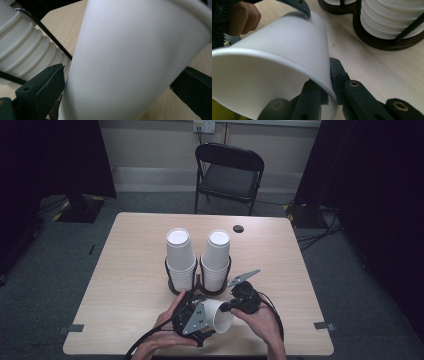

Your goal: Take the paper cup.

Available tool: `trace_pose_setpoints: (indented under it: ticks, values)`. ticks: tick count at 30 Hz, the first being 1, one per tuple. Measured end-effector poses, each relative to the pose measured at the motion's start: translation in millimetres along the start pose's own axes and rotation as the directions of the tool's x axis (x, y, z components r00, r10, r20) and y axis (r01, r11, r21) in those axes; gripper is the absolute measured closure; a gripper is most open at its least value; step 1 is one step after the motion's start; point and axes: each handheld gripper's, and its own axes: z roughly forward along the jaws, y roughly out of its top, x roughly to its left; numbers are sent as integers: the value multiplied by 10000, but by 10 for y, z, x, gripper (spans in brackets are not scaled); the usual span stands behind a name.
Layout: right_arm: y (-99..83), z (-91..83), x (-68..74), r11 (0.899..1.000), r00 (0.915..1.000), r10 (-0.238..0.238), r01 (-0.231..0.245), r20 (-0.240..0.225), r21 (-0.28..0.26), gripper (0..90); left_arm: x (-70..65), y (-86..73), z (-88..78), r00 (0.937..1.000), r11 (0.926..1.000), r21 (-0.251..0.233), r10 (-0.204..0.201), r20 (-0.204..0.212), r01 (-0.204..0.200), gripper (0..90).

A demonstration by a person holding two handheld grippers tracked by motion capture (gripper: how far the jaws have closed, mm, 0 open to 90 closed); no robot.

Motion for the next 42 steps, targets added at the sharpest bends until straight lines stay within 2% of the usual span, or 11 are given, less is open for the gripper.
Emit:
trace_pose_setpoints:
  ticks: [7,10,15,17,18,20,25,32,37,39,42]
  values:
    - [24,34,11,10000,9999,58,-58,-84,-26,870,-35,23,47,9997,9999,136,31,-250,-27,7]
    - [29,39,7,9999,9999,115,-115,-29,-85,872,-51,42,35,9999,9997,-214,-92,-116,90,46]
    - [28,43,-4,9995,9996,269,-270,-43,-172,869,-59,54,32,9998,9998,-201,-80,-156,77,63]
    - [32,53,-6,9991,9993,379,-379,5,-168,877,-69,60,34,9997,9992,-401,-71,-224,62,73]
    - [35,60,-4,9993,9993,365,-364,88,-103,883,-70,74,31,9997,9991,-415,71,-217,-80,88]
    - [50,100,12,9993,9992,361,-363,142,125,886,-80,102,34,9995,9994,-274,197,-235,-204,79]
    - [55,114,12,9983,9983,577,-578,79,64,886,-90,108,50,9993,9991,-415,24,-385,-40,73]
    - [35,117,19,9974,9973,727,-727,26,23,885,-101,126,74,9992,9989,-455,98,-398,-116,68]
    - [16,130,24,9969,9968,777,-779,-192,-128,885,-97,129,56,9992,9989,-446,-151,-367,135,86]
    - [18,134,27,9963,9963,828,-833,-216,-214,881,-87,128,44,9991,9993,-370,-106,-402,91,89]
    - [24,138,32,9956,9959,876,-883,-215,-316,868,-72,108,31,9979,9976,-584,-401,-500,372,95]
